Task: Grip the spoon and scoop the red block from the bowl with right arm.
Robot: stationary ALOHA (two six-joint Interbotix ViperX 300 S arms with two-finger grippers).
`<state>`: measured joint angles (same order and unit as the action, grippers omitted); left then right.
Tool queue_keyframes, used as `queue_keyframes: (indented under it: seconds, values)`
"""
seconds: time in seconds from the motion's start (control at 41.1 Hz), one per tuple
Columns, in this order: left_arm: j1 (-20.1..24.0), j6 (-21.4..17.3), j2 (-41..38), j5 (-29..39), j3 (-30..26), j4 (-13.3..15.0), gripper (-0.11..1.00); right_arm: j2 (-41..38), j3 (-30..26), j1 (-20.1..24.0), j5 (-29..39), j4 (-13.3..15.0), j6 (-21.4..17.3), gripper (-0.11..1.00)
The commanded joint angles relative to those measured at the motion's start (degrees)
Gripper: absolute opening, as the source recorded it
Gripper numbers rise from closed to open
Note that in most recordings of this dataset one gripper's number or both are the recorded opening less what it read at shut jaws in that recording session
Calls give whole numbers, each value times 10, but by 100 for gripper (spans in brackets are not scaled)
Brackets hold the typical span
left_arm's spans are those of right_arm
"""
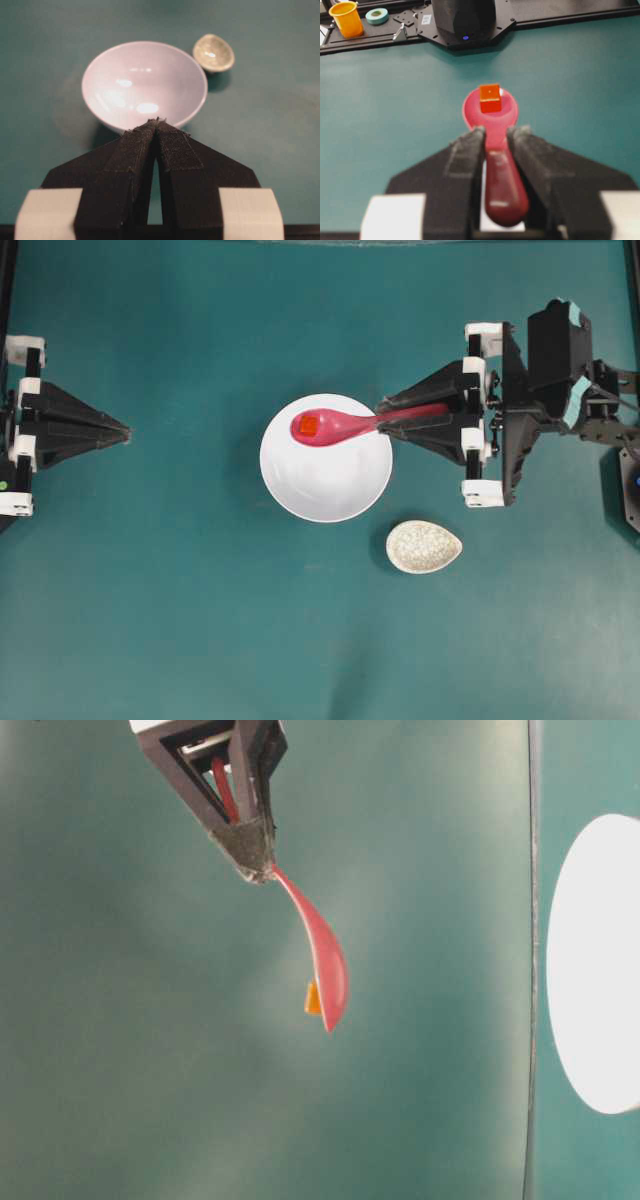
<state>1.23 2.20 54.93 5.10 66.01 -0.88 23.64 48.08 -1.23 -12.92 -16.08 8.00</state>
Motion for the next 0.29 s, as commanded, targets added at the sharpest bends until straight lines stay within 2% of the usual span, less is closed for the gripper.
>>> queue_keyframes:
  seconds: [0.0,0.268]
  values:
    - [1,-3,-4,-4,-7,-1,0,6,-12,2,0,-2,-2,24]
    - [1,-4,-4,-6,-8,0,0,5,-12,2,-3,-3,-1,24]
